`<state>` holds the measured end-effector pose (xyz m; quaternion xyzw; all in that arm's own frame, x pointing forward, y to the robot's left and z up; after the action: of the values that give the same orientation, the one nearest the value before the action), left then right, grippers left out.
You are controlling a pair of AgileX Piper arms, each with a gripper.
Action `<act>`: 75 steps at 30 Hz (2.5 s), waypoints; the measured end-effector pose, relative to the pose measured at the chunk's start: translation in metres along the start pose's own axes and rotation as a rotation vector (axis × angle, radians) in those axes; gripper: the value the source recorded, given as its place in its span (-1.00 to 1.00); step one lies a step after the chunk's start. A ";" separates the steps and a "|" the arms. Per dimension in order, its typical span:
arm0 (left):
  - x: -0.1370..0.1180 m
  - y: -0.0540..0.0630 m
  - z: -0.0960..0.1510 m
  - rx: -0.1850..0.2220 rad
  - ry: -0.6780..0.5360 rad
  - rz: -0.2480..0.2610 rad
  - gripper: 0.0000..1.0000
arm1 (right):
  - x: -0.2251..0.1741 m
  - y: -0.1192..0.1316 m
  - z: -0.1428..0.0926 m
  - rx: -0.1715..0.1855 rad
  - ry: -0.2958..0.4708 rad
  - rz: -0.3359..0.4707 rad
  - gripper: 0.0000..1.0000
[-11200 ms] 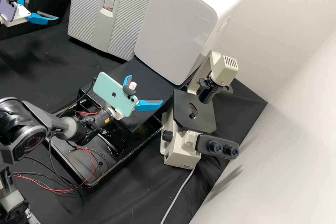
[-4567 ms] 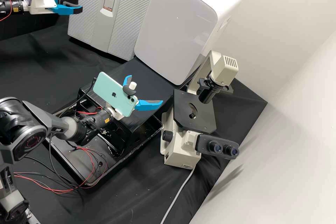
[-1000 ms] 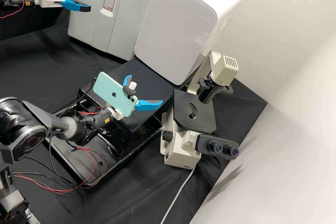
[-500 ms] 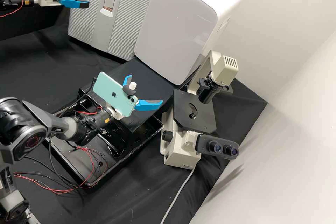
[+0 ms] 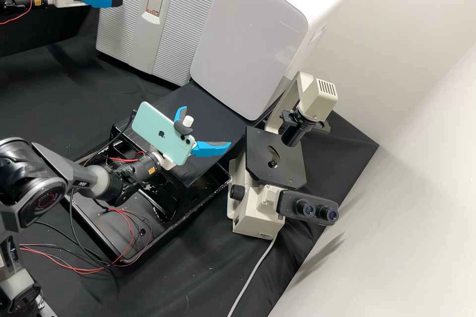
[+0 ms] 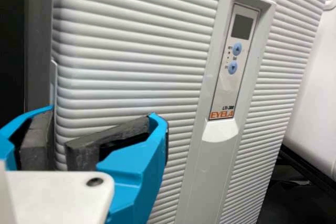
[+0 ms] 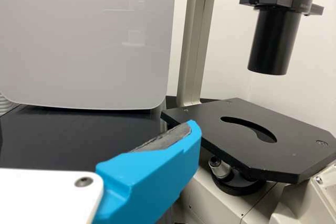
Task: Open the incubator door
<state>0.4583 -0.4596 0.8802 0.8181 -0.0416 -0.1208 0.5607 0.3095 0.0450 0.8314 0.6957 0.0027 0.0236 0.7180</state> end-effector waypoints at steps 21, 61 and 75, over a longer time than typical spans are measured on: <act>-0.006 0.000 0.002 0.016 0.014 -0.008 -1.00 | 0.000 0.000 0.000 0.000 0.000 0.000 1.00; -0.102 -0.003 0.043 0.048 -0.143 -0.016 -1.00 | 0.000 0.000 0.000 0.000 0.000 0.000 1.00; -0.150 0.013 0.047 -0.037 -0.106 0.153 -1.00 | 0.000 0.000 0.000 0.000 0.000 0.000 1.00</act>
<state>0.3025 -0.4763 0.8989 0.7945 -0.1316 -0.1213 0.5802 0.3095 0.0450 0.8314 0.6957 0.0027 0.0236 0.7180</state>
